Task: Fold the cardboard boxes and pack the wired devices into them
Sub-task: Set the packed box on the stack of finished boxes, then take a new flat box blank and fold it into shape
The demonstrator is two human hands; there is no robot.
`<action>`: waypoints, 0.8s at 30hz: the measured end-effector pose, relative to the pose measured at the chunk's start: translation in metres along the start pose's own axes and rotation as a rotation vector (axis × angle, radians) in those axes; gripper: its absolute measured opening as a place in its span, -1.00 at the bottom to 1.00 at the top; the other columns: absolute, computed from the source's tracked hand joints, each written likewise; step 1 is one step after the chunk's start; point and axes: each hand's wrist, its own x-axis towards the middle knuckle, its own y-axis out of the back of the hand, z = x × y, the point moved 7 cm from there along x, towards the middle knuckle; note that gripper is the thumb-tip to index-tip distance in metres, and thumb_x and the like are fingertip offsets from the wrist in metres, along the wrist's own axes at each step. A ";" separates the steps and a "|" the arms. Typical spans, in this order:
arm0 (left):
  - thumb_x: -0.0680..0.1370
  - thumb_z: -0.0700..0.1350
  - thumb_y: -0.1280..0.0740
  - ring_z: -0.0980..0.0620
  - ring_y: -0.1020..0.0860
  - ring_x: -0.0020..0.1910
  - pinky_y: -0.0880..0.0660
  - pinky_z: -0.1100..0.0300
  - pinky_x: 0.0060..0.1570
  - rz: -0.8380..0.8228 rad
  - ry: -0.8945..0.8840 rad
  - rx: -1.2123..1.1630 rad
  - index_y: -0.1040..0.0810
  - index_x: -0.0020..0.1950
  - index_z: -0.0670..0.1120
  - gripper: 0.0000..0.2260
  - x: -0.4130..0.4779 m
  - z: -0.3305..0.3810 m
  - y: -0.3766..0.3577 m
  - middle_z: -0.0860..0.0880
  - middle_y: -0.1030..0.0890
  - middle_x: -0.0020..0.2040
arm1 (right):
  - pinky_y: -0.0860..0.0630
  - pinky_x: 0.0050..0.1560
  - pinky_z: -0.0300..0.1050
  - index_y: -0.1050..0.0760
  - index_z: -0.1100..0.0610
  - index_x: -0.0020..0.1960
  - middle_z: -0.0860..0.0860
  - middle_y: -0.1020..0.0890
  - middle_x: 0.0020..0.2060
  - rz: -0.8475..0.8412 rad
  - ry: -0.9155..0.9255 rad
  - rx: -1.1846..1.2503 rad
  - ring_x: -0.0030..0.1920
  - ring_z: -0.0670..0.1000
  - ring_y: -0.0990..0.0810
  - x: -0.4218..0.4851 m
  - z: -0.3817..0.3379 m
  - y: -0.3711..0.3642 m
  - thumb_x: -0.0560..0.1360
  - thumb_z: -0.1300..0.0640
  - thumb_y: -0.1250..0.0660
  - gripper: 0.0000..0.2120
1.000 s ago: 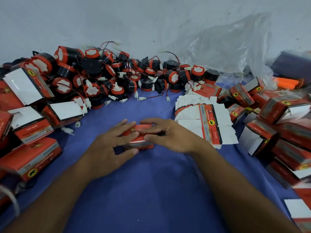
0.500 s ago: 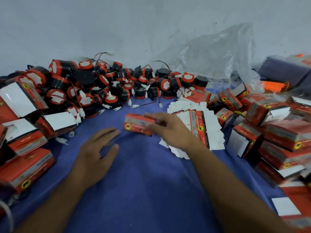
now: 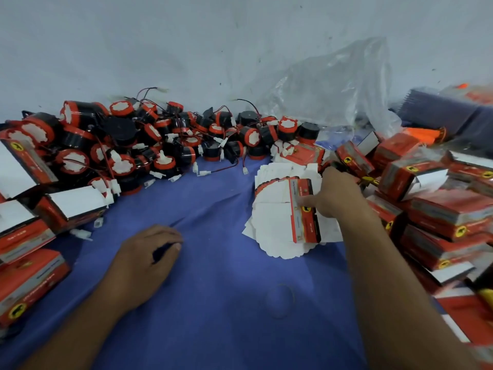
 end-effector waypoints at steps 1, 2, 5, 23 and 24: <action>0.51 -0.29 -0.43 0.22 -0.56 -0.02 -0.34 0.59 0.06 0.007 -0.016 0.001 -0.69 -0.03 -0.10 -0.88 0.001 0.002 0.000 0.12 -0.64 -0.03 | -0.50 0.02 0.09 -0.25 0.19 0.46 0.18 -0.50 0.30 0.028 -0.006 0.051 0.22 0.20 -0.53 0.000 0.001 0.003 0.37 -0.14 -0.59 -0.14; 0.50 -0.30 -0.43 0.23 -0.55 -0.01 -0.33 0.60 0.05 0.011 -0.027 0.003 -0.69 -0.04 -0.10 -0.88 0.001 0.002 0.000 0.12 -0.64 -0.03 | -0.52 0.08 0.12 -0.21 0.17 0.49 0.18 -0.49 0.33 0.056 -0.009 0.098 0.27 0.23 -0.52 0.000 0.002 0.007 0.35 -0.10 -0.61 -0.10; 0.51 -0.28 -0.43 0.25 -0.54 0.01 -0.33 0.61 0.04 0.019 -0.012 -0.002 -0.69 -0.04 -0.09 -0.88 0.001 0.000 0.001 0.17 -0.63 -0.03 | -0.54 -0.08 0.08 -0.29 0.12 0.40 0.12 -0.56 0.24 0.110 -0.030 0.283 0.16 0.20 -0.58 0.002 0.008 0.020 0.37 0.01 -0.61 -0.25; 0.34 0.48 -0.35 -0.10 0.06 0.61 -0.13 -0.20 0.46 0.062 -0.306 0.005 0.17 0.62 -0.05 0.13 -0.005 0.083 -0.022 -0.11 0.12 0.63 | -0.46 -0.36 -0.18 -0.58 0.24 0.03 0.19 -0.67 -0.20 -0.441 0.582 0.729 -0.35 -0.01 -0.59 -0.105 -0.120 -0.024 0.60 0.01 -0.37 -0.74; 0.33 0.45 -0.38 -0.09 0.06 0.61 -0.16 -0.21 0.47 0.044 -0.298 -0.006 0.19 0.61 -0.06 0.14 -0.006 0.084 -0.023 -0.10 0.12 0.63 | -0.47 -0.34 -0.16 -0.59 0.24 0.02 0.19 -0.66 -0.23 -0.482 0.594 0.779 -0.34 0.00 -0.59 -0.112 -0.123 -0.030 0.60 -0.06 -0.36 -0.67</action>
